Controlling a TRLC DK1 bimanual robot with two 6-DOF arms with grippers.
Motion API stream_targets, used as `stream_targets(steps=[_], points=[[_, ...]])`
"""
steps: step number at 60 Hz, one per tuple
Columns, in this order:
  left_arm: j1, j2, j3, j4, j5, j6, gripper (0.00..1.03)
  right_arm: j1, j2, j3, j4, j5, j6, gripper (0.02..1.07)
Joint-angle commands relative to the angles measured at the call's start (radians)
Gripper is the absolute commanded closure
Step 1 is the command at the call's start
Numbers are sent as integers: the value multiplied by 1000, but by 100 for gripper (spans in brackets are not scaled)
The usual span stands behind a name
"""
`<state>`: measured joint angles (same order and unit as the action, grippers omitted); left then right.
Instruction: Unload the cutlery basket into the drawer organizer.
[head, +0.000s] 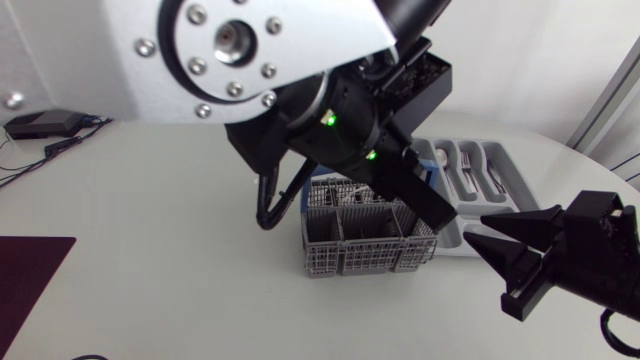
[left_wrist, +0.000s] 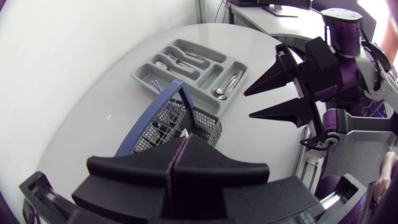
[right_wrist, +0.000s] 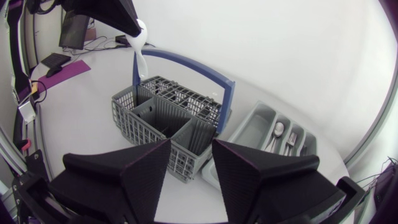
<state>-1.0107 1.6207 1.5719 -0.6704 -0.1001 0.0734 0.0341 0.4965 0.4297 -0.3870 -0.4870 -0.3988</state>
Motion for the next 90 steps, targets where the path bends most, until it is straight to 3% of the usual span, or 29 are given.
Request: stream_targets(steps=[1, 15, 21, 27, 42, 56, 80, 90], points=[[26, -33, -18, 6, 71, 16, 97, 9, -9, -16, 8, -30, -25, 56], [116, -58, -41, 6, 295, 62, 97, 110, 71, 24, -1, -85, -40, 49], [198, -55, -46, 6, 484, 98, 97, 164, 132, 66, 5, -134, -38, 49], [245, -45, -39, -17, 606, 129, 97, 174, 197, 101, 31, -205, -37, 49], [291, -19, -7, -133, 817, 233, 97, 201, 375, 182, 56, -355, -75, 48], [317, 41, 56, -236, 921, 313, 97, 228, 456, 236, 63, -449, -127, 48], [337, 107, 129, -321, 1007, 368, 97, 279, 556, 273, 102, -452, -146, 50], [342, 113, 135, -325, 1013, 373, 97, 296, 557, 274, 119, -450, -146, 70]])
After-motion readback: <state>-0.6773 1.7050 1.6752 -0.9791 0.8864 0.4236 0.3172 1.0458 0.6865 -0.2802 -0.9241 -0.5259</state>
